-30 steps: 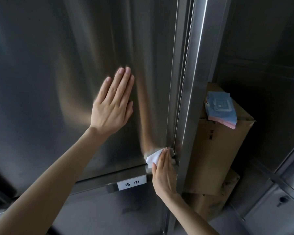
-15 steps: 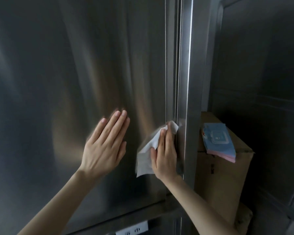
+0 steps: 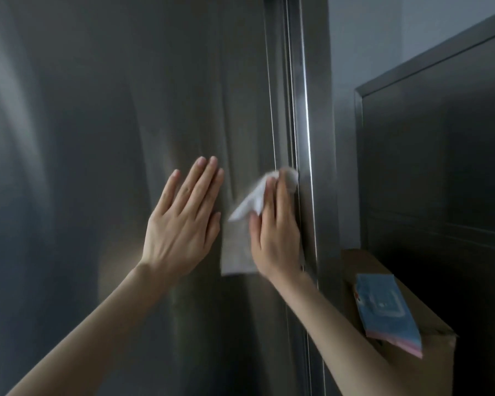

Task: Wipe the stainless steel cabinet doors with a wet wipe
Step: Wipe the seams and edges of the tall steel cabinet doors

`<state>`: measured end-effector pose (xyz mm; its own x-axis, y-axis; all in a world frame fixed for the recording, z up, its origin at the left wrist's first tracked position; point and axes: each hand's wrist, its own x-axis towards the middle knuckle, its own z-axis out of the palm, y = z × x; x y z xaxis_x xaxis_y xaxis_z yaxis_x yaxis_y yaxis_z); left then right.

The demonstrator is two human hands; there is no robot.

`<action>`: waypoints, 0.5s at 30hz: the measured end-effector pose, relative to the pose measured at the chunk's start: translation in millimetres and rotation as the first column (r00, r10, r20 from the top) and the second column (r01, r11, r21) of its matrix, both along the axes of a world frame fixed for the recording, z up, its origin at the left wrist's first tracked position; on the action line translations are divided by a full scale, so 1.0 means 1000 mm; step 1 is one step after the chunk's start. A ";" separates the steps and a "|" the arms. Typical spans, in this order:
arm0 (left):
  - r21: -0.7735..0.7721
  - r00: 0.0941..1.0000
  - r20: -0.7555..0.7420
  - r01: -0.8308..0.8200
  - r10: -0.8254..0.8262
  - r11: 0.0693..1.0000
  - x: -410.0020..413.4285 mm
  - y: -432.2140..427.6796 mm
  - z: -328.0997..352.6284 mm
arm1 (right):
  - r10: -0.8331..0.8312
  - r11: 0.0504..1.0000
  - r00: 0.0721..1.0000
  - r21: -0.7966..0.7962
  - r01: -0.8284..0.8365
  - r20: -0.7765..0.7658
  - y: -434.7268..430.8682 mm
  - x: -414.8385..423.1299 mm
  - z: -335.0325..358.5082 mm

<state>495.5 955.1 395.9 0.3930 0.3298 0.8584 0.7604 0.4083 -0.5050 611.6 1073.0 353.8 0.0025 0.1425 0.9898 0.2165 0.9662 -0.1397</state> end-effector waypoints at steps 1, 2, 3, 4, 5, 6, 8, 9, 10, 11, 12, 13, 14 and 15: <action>0.005 1.000 -0.005 0.008 -0.008 1.000 0.000 -0.001 0.000 | -0.004 1.000 1.000 0.007 0.004 -0.008 0.001 -0.001 0.028; 0.006 1.000 -0.010 0.017 -0.017 1.000 0.000 -0.001 0.000 | -0.015 1.000 1.000 0.014 0.016 -0.018 0.003 -0.002 0.053; 0.007 1.000 -0.011 0.027 -0.027 1.000 0.000 -0.001 0.000 | -0.023 1.000 0.999 0.019 0.023 -0.025 0.005 -0.002 0.071; 0.009 0.999 -0.005 0.036 -0.036 0.999 0.001 -0.002 0.001 | -0.030 0.999 0.999 0.019 0.031 -0.027 0.006 -0.003 0.079; 0.013 0.999 0.009 0.041 -0.041 0.999 0.001 -0.002 0.002 | -0.033 0.999 0.999 0.015 0.034 -0.030 0.005 -0.003 0.080; 0.020 0.999 0.032 0.041 -0.041 0.999 0.001 -0.004 0.003 | -0.030 1.000 0.999 0.007 0.030 -0.031 0.004 -0.003 0.072; 0.043 0.996 0.084 0.022 -0.026 0.999 -0.003 -0.008 0.011 | -0.024 1.000 1.000 0.001 0.024 -0.017 0.002 -0.002 0.053; 0.055 0.995 0.096 0.011 -0.017 0.998 -0.006 -0.011 0.018 | -0.023 1.000 1.000 0.007 0.023 -0.003 0.003 -0.001 0.049; 0.061 0.996 0.093 0.004 -0.009 0.998 -0.010 -0.013 0.025 | -0.027 0.999 1.000 0.021 0.027 0.000 0.004 -0.001 0.054; 0.062 0.997 0.081 0.001 -0.006 0.998 -0.012 -0.014 0.033 | -0.039 0.999 0.999 0.035 0.039 -0.004 0.006 -0.001 0.066; 0.067 0.998 0.066 0.005 -0.009 0.998 -0.013 -0.014 0.041 | -0.051 0.998 0.999 0.047 0.051 -0.005 0.008 -0.002 0.084; 0.077 0.998 0.056 0.012 -0.017 0.997 -0.013 -0.013 0.048 | -0.067 0.996 0.998 0.061 0.068 -0.006 0.009 -0.002 0.106; 0.089 0.998 0.059 0.018 -0.024 0.996 -0.011 -0.012 0.054 | -0.081 0.994 0.997 0.073 0.081 -0.013 0.010 -0.002 0.129; 0.099 0.997 0.071 0.018 -0.025 0.995 -0.010 -0.009 0.058 | -0.091 0.992 0.996 0.080 0.093 -0.021 0.011 -0.003 0.150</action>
<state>485.5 945.8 453.5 0.3354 0.2341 0.9125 0.8025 0.4365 -0.4069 608.9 1084.2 504.2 0.0293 0.0607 0.9977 0.3031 0.9506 -0.0667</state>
